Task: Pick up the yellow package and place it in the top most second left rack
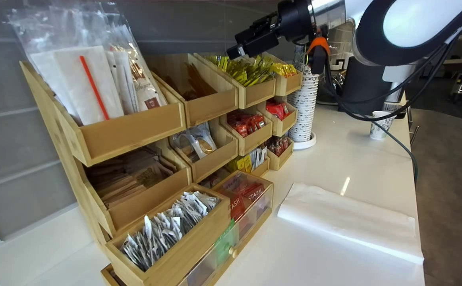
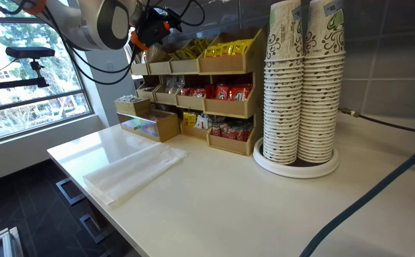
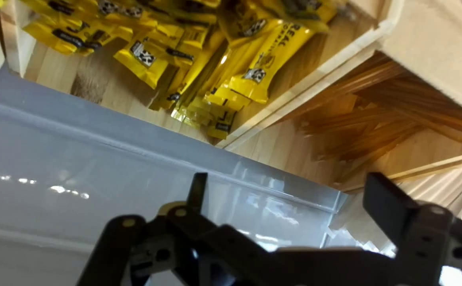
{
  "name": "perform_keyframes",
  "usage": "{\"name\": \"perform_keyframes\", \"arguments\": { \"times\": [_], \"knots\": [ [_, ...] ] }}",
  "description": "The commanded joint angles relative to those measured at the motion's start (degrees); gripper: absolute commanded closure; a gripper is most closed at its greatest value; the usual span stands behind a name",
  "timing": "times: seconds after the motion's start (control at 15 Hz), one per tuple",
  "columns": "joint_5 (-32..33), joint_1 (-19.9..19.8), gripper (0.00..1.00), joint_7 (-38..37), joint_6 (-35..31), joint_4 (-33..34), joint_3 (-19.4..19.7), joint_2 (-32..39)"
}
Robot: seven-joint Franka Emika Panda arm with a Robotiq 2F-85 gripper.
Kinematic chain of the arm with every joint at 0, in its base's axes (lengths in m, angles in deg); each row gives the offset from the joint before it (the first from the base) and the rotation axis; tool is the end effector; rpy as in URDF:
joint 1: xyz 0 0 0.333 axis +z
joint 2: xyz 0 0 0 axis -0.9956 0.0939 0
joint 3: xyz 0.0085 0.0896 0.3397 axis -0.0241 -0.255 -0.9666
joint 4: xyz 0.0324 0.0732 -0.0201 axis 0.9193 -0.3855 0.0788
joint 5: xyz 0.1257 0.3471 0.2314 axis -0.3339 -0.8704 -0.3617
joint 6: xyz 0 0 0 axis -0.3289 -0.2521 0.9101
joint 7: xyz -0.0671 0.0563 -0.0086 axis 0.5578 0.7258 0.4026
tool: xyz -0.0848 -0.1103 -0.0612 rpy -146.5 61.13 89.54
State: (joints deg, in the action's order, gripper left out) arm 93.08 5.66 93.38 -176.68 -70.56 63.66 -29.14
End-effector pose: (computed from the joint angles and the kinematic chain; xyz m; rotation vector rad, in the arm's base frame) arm 0.6424 0.0693 0.5488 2.3979 0.8189 1.7809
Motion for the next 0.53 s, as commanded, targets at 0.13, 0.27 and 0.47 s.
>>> {"name": "perform_keyframes", "arguments": {
  "times": [0.13, 0.27, 0.47],
  "knots": [
    [2.31, -20.67, 0.0, -2.29, 12.33, -0.36, -18.65, -3.74],
    [2.86, -26.56, 0.0, -2.89, 16.2, -1.05, -24.17, -6.04],
    [2.66, -33.04, 0.0, -4.03, 20.19, -3.18, -31.03, -10.27]
  ]
}}
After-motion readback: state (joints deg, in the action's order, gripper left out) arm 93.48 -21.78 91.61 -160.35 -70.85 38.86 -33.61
